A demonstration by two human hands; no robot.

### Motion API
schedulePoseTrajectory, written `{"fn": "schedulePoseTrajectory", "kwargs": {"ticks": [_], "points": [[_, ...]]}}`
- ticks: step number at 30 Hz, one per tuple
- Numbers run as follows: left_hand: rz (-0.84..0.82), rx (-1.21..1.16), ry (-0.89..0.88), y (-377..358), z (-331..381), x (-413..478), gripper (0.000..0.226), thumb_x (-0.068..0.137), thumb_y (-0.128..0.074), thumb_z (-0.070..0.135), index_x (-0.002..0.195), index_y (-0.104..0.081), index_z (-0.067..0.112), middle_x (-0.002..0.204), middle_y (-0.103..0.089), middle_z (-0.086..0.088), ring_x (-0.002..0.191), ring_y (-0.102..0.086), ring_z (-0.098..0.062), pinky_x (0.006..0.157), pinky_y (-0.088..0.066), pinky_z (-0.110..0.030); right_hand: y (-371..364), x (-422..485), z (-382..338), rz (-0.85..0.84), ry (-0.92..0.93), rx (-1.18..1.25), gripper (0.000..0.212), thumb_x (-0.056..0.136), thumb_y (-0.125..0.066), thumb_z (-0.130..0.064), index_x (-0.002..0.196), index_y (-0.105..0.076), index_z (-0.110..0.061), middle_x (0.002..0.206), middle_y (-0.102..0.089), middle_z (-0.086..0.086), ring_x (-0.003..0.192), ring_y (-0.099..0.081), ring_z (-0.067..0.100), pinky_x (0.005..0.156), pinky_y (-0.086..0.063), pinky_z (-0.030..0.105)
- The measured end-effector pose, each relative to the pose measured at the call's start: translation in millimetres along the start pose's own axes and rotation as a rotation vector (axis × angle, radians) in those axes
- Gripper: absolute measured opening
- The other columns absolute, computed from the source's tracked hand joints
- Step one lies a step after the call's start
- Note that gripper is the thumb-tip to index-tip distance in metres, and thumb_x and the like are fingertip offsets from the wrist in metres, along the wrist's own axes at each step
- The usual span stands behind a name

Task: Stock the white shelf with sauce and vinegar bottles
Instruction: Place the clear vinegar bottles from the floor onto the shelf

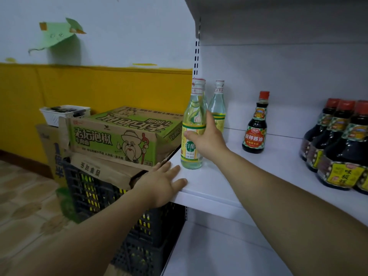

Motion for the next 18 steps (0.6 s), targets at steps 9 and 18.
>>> {"fn": "schedulePoseTrajectory", "kwargs": {"ticks": [9, 18], "points": [[0.020, -0.040, 0.015, 3, 2, -5, 0.059, 0.099, -0.021, 0.054, 0.152, -0.012, 0.029, 0.161, 0.000, -0.005, 0.148, 0.004, -0.020, 0.117, 0.000, -0.033, -14, 39, 10, 0.051, -0.019, -0.048, 0.092, 0.086, -0.070, -0.035, 0.153, -0.007, -0.035, 0.142, -0.052, -0.003, 0.123, -0.054, 0.027, 0.099, -0.048, 0.048], [0.083, -0.154, 0.055, -1, -3, 0, 0.066, 0.094, -0.026, 0.062, 0.151, -0.012, 0.032, 0.161, -0.005, -0.003, 0.148, 0.000, -0.020, 0.120, -0.008, -0.038, -19, 58, 18, 0.073, -0.042, -0.083, 0.093, 0.086, -0.069, -0.039, 0.151, -0.002, -0.038, 0.146, -0.046, 0.002, 0.121, -0.054, 0.030, 0.094, -0.051, 0.047]]}}
Point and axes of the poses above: each hand's wrist, its own x-axis towards the middle knuckle, its own y-axis out of the back of the hand, z = x × y, the point moved 4 cm from there along x, towards the middle knuckle
